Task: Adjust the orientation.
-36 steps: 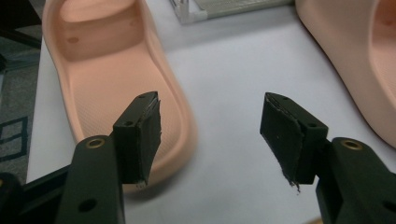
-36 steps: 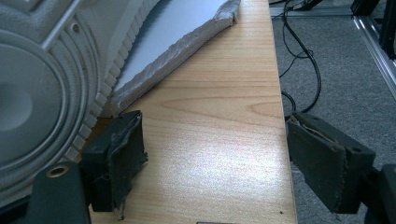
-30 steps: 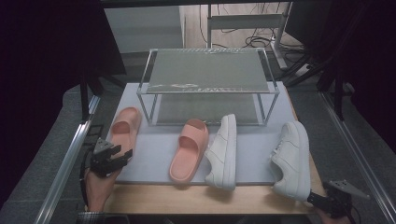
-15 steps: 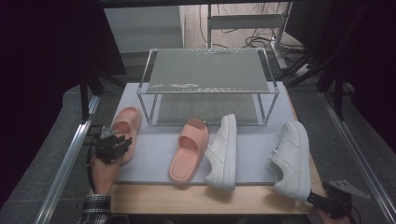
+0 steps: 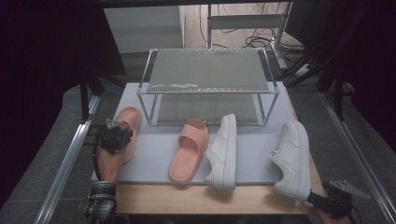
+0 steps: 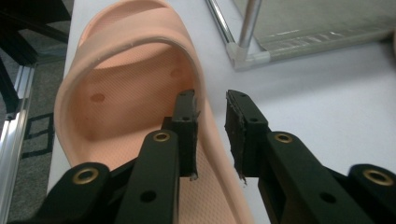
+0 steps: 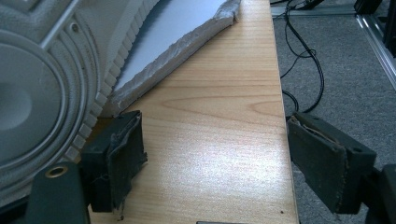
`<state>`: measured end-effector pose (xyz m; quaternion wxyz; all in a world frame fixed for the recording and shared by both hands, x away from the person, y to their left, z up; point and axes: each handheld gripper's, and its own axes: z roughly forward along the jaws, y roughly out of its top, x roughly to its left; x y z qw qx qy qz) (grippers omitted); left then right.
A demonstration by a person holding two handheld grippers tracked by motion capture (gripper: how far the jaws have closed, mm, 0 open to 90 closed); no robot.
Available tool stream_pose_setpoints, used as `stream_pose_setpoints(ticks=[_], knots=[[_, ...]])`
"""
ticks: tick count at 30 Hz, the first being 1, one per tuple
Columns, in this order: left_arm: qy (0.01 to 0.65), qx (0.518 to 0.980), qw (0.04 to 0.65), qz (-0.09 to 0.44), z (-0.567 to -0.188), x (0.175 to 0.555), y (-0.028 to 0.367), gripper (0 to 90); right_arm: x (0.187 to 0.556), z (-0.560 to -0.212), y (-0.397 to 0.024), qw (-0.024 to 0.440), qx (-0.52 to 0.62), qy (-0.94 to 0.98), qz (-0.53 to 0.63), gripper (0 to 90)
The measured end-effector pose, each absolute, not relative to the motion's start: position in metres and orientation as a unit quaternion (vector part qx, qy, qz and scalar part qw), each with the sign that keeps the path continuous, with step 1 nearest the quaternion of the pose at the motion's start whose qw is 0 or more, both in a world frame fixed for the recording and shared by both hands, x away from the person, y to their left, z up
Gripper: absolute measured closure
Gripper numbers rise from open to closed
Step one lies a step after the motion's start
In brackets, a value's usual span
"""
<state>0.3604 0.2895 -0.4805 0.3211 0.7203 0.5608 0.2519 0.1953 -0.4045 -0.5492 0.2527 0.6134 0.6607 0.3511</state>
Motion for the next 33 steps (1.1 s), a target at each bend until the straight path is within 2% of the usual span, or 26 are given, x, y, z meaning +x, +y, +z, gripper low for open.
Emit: stream_pose_setpoints(ticks=[18, 24, 33], knots=[[0.579, 0.711, 0.321, 0.237, -0.485, 0.384, 0.291, 77.6, 0.195, -0.550, -0.405, 0.251, 0.613, 0.660, 0.353, 19.4], [0.586, 0.707, 0.321, 0.231, -0.486, 0.387, 0.290, 82.8, 0.195, -0.550, -0.405, 0.251, 0.613, 0.661, 0.353, 19.4], [0.591, 0.702, 0.316, 0.242, -0.483, 0.383, 0.293, 85.6, 0.195, -0.550, -0.405, 0.251, 0.613, 0.661, 0.354, 19.3]])
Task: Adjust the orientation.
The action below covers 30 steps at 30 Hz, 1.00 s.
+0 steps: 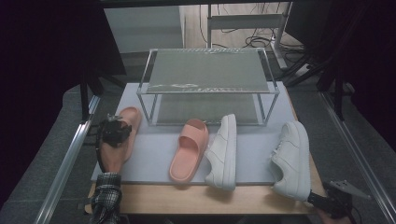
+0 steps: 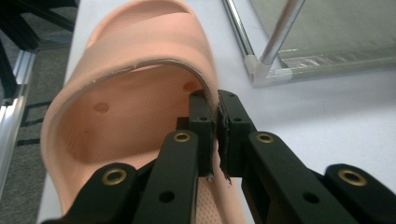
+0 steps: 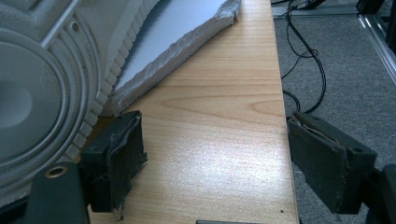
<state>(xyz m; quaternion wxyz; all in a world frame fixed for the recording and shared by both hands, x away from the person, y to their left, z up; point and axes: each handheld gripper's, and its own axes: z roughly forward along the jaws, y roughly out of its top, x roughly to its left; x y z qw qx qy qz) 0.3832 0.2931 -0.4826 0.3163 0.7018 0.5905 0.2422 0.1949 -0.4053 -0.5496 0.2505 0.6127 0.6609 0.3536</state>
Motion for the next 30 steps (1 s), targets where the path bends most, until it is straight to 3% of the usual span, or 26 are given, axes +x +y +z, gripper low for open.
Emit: stream_pose_setpoints(ticks=[30], knots=[[0.556, 0.724, 0.327, 0.245, -0.455, 0.320, 0.316, 85.8, 0.195, -0.549, -0.405, 0.250, 0.613, 0.661, 0.353, 19.2]])
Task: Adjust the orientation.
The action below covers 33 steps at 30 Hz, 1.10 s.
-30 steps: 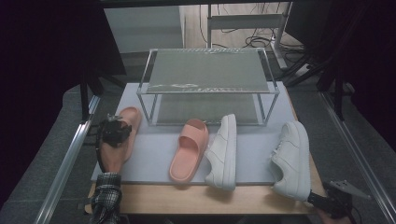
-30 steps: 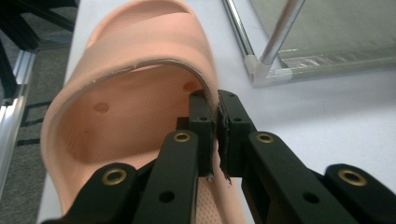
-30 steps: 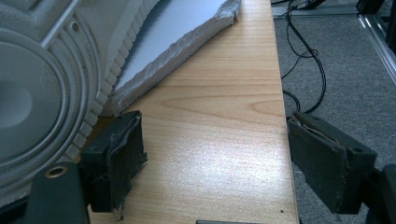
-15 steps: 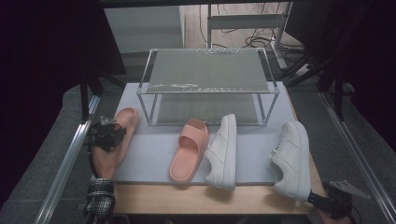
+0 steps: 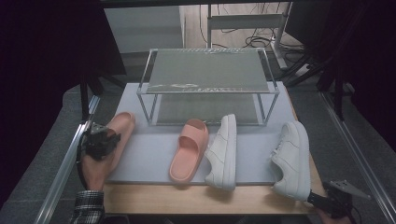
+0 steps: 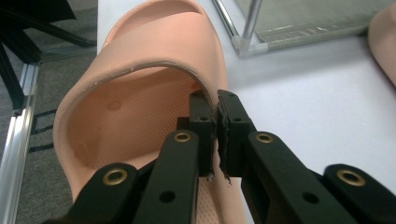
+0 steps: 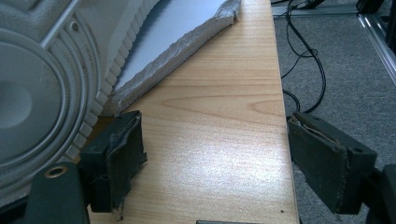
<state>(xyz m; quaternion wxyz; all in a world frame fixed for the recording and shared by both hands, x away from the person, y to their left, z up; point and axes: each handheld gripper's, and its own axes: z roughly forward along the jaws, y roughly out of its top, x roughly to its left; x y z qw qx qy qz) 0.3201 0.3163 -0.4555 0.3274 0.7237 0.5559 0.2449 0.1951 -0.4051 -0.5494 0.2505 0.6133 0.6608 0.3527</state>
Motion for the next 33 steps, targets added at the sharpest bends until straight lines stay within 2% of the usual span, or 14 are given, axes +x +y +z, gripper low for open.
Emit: stream_pose_setpoints(ticks=[21, 33], knots=[[0.505, 0.757, 0.347, 0.226, -0.451, 0.267, 0.303, 85.7, 0.196, -0.549, -0.404, 0.252, 0.614, 0.660, 0.352, 18.7], [0.482, 0.769, 0.361, 0.213, -0.451, 0.266, 0.280, 85.7, 0.196, -0.549, -0.404, 0.252, 0.614, 0.660, 0.352, 18.6]])
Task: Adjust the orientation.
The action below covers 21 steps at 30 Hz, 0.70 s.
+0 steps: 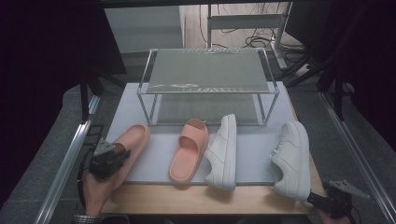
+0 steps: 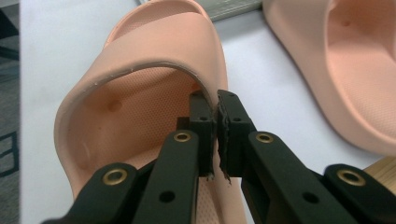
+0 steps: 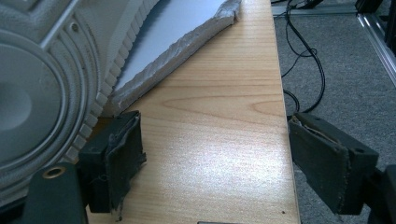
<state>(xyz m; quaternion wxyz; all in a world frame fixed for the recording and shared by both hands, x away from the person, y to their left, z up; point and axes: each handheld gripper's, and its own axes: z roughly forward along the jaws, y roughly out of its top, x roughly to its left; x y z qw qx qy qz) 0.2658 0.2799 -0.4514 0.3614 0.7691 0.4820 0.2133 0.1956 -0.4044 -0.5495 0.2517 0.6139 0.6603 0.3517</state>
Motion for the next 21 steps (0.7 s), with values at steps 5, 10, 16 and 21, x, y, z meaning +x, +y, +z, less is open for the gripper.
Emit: stream_pose_setpoints(ticks=[5, 10, 16, 21], knots=[[0.476, 0.771, 0.369, 0.209, -0.452, 0.272, 0.267, 85.7, 0.196, -0.550, -0.404, 0.252, 0.614, 0.660, 0.352, 18.6], [0.470, 0.774, 0.372, 0.205, -0.452, 0.281, 0.254, 85.7, 0.196, -0.550, -0.405, 0.252, 0.614, 0.660, 0.353, 18.6], [0.468, 0.773, 0.378, 0.201, -0.454, 0.291, 0.240, 85.7, 0.196, -0.550, -0.405, 0.251, 0.614, 0.660, 0.353, 18.5], [0.465, 0.773, 0.382, 0.201, -0.455, 0.303, 0.229, 85.7, 0.195, -0.550, -0.405, 0.251, 0.614, 0.660, 0.353, 18.5]])
